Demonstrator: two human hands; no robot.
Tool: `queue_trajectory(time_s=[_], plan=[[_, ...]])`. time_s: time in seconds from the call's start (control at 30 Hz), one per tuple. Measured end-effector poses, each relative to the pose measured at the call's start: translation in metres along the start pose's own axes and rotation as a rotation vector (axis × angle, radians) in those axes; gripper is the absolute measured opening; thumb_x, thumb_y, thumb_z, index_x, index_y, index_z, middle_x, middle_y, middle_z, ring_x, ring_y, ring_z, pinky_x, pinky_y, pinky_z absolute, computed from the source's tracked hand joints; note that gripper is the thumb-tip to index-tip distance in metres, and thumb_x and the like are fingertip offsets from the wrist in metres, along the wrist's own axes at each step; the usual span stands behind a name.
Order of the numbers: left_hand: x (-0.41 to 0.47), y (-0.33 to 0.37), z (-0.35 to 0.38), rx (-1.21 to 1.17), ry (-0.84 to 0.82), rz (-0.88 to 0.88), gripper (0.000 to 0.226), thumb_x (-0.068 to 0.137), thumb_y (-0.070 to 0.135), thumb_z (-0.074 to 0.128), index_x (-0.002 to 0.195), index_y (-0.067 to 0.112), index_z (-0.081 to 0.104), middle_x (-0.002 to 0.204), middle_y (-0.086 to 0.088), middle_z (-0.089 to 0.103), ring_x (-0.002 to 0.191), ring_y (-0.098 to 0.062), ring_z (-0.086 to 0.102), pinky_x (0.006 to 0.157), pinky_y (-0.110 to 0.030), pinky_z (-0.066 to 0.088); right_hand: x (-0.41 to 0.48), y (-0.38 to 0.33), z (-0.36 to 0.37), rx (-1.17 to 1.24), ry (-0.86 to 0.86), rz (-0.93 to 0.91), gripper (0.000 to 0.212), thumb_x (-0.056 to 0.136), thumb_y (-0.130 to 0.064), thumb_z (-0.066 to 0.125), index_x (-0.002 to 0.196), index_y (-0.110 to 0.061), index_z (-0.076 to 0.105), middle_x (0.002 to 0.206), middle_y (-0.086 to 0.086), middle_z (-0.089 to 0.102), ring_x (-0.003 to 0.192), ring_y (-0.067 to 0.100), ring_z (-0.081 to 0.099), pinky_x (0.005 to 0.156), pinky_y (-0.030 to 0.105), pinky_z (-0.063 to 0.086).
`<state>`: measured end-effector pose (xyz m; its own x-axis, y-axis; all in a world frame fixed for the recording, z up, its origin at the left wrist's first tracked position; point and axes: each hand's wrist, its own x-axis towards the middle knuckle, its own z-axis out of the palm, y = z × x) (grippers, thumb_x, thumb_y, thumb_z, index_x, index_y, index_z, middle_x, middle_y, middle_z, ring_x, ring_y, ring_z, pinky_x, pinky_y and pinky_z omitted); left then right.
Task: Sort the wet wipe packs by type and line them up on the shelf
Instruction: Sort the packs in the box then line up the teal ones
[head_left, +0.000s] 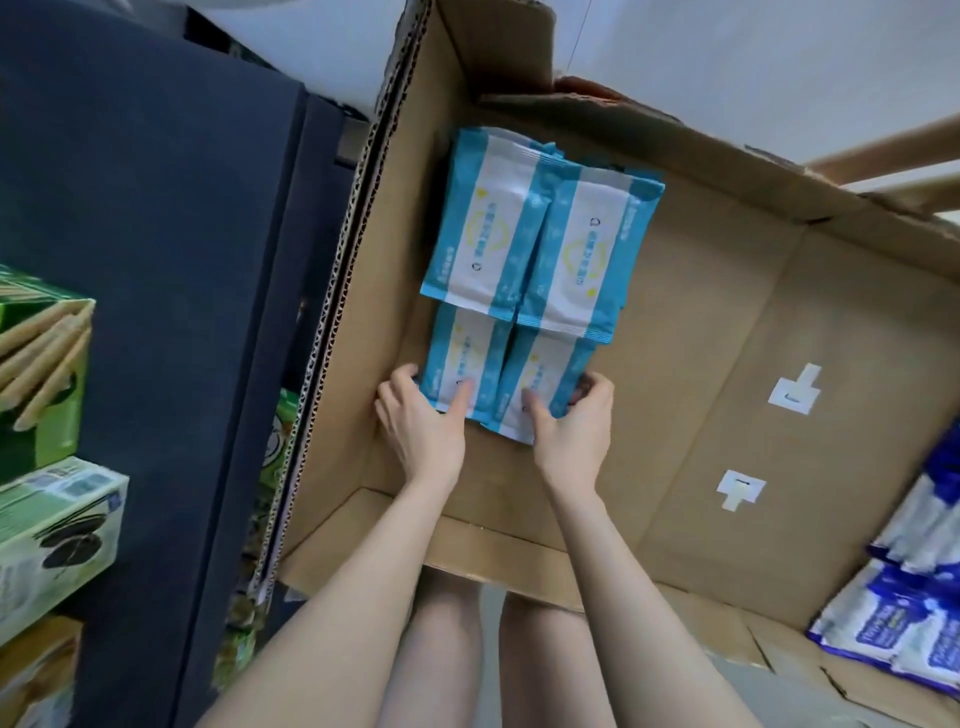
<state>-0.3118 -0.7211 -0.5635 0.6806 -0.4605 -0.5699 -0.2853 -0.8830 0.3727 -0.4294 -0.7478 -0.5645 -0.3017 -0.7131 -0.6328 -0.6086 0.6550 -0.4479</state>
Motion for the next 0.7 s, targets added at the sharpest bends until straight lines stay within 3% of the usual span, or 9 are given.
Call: queue_trajectory(time_s=[0.1,0.2,0.3,0.37,0.47,0.57,0.7], plan=[[0.005,-0.004,0.000,-0.036,-0.032,-0.023,0.041,0.076,0.034,0.075,0.101,0.009,0.054,0.104,-0.010,0.055,0.104,-0.028,0.047,0.083,-0.030,0.034,0.006,0.002,0.000,0.054,-0.065,0.064,0.041,0.077,-0.026,0.075,0.105,-0.008,0.052,0.106,0.007,0.057,0.094,0.025,0.056,0.084,0.039,0.046],[0.002,-0.006,-0.007,-0.074,-0.081,-0.008,0.029,0.079,0.030,0.073,0.078,0.010,0.052,0.088,-0.009,0.053,0.086,-0.025,0.050,0.063,-0.022,0.027,0.003,-0.001,-0.008,0.127,-0.109,0.096,0.025,0.079,-0.023,0.073,0.089,-0.009,0.055,0.096,0.010,0.059,0.080,0.021,0.053,0.071,0.030,0.042],[-0.013,-0.008,-0.023,-0.195,-0.047,-0.019,0.022,0.080,0.020,0.074,0.081,0.008,0.055,0.088,-0.009,0.060,0.081,-0.021,0.054,0.059,-0.016,0.032,-0.013,-0.005,-0.026,0.231,-0.132,0.096,0.018,0.081,-0.019,0.072,0.085,-0.010,0.057,0.083,0.004,0.062,0.073,0.016,0.053,0.062,0.020,0.040],[-0.030,-0.009,-0.040,-0.350,-0.035,-0.057,0.019,0.080,0.013,0.074,0.081,0.006,0.056,0.085,-0.008,0.064,0.076,-0.020,0.059,0.062,-0.023,0.044,-0.031,-0.007,-0.045,0.269,-0.145,0.108,0.017,0.080,-0.019,0.073,0.082,-0.011,0.058,0.077,-0.002,0.063,0.071,0.014,0.055,0.063,0.021,0.043],[-0.066,-0.010,-0.070,-0.500,-0.049,-0.082,0.013,0.079,0.010,0.074,0.079,0.010,0.061,0.079,0.001,0.066,0.069,-0.010,0.060,0.058,-0.018,0.048,-0.063,-0.013,-0.082,0.371,-0.169,0.115,0.018,0.078,-0.016,0.075,0.087,-0.010,0.061,0.083,0.005,0.069,0.073,0.016,0.060,0.068,0.031,0.051],[-0.111,-0.012,-0.100,-0.627,-0.060,-0.096,0.009,0.081,0.013,0.073,0.079,0.018,0.066,0.078,0.007,0.070,0.069,-0.004,0.063,0.061,-0.015,0.049,-0.098,-0.018,-0.117,0.499,-0.248,0.101,0.021,0.080,-0.009,0.073,0.099,-0.010,0.065,0.092,0.003,0.073,0.080,0.016,0.067,0.073,0.030,0.056],[-0.172,-0.019,-0.131,-0.787,-0.054,-0.127,0.007,0.088,0.017,0.065,0.082,0.021,0.067,0.075,0.013,0.071,0.071,0.003,0.063,0.062,-0.010,0.048,-0.141,-0.017,-0.154,0.563,-0.317,0.031,0.010,0.086,-0.008,0.066,0.095,-0.008,0.067,0.091,-0.001,0.074,0.082,0.014,0.068,0.074,0.027,0.055]])
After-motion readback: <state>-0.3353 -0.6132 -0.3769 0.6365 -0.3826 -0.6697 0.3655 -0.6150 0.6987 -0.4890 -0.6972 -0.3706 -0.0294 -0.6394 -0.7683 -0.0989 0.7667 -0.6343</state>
